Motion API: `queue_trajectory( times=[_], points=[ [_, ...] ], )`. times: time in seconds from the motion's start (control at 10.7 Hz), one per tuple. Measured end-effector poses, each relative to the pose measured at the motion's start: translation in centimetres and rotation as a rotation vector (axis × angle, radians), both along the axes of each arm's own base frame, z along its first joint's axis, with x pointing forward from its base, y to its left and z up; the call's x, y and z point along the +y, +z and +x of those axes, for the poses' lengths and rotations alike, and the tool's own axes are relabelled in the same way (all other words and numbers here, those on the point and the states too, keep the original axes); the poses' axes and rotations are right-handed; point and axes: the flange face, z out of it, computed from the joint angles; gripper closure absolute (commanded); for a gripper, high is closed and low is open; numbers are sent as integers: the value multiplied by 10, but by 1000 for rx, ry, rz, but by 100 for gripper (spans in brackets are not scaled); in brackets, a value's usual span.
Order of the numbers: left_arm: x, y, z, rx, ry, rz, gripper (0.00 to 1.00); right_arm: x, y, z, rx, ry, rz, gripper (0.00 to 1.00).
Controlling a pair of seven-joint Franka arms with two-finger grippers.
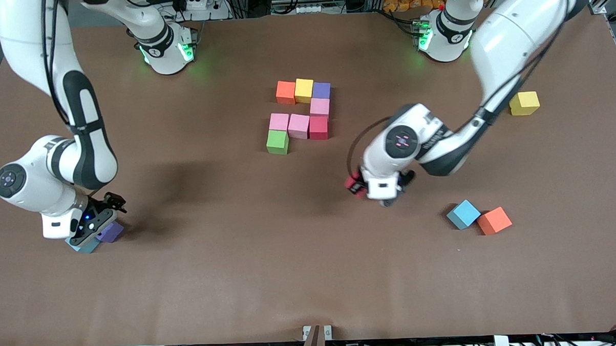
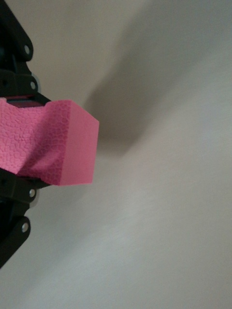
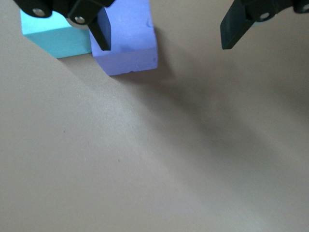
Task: Form number 2 with 11 blocks
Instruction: 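Carry red inward with the left gripper while the right gripper grasps purple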
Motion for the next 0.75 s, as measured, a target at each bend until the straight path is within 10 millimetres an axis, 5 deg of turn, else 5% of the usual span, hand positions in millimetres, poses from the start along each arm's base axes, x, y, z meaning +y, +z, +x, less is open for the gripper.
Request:
queue_trajectory(
  times=[0.28,0.56,0.75],
  points=[
    [-58,12,-24,43,217,-6,92,-20,-19,10,-1,30,20,0],
    [-117,25,-50,59,510,-1,92,-20,-11,22,-29,52,12,0],
    [-132,34,-53,70,675,-38,91,-18,1,34,-53,63,10,0]
  ],
)
